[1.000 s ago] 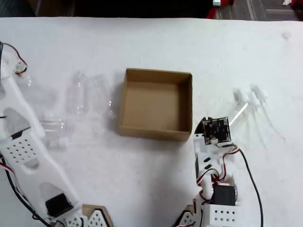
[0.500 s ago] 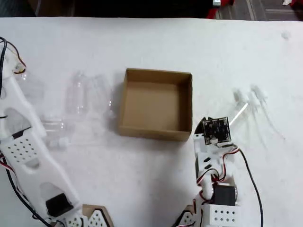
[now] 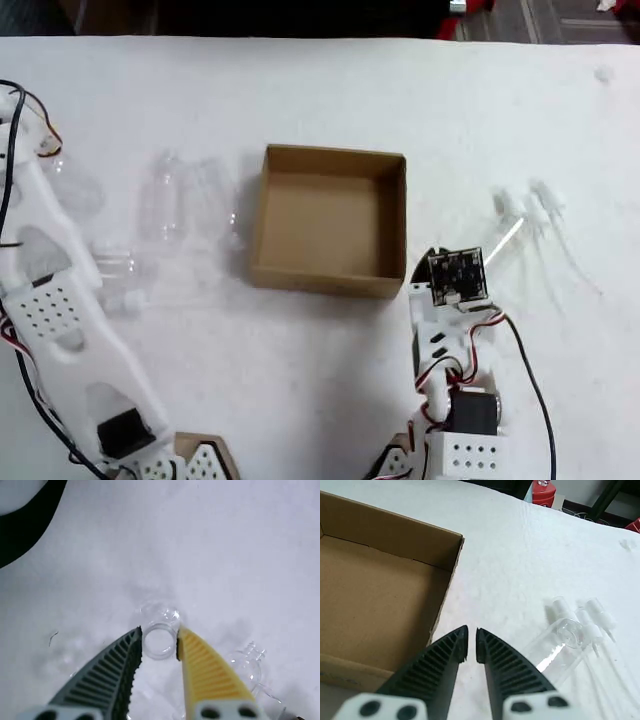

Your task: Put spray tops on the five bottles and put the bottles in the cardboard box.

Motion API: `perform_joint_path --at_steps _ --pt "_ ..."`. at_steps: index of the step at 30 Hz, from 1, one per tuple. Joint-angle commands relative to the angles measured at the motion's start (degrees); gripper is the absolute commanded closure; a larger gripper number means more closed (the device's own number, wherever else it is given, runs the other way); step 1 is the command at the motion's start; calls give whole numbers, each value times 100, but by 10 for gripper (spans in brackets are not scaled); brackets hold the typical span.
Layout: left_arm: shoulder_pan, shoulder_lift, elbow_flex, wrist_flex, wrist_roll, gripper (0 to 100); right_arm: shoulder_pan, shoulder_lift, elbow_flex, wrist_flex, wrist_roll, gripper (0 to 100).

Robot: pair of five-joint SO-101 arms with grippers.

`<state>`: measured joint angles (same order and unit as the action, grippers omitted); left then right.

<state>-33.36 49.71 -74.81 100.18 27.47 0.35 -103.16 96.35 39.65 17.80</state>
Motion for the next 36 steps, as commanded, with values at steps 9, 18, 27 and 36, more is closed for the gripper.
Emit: perform_joint_path --at_steps 9,18,27,36 --pt "154 57 -492 18 -53 893 13 -13 44 31 53 977" --pt "154 57 -492 88 -53 841 13 -13 44 31 53 977" --pt "136 57 -492 97 -26 837 13 -13 44 31 53 977" --pt "154 66 -492 -79 -53 938 13 -13 44 31 53 977"
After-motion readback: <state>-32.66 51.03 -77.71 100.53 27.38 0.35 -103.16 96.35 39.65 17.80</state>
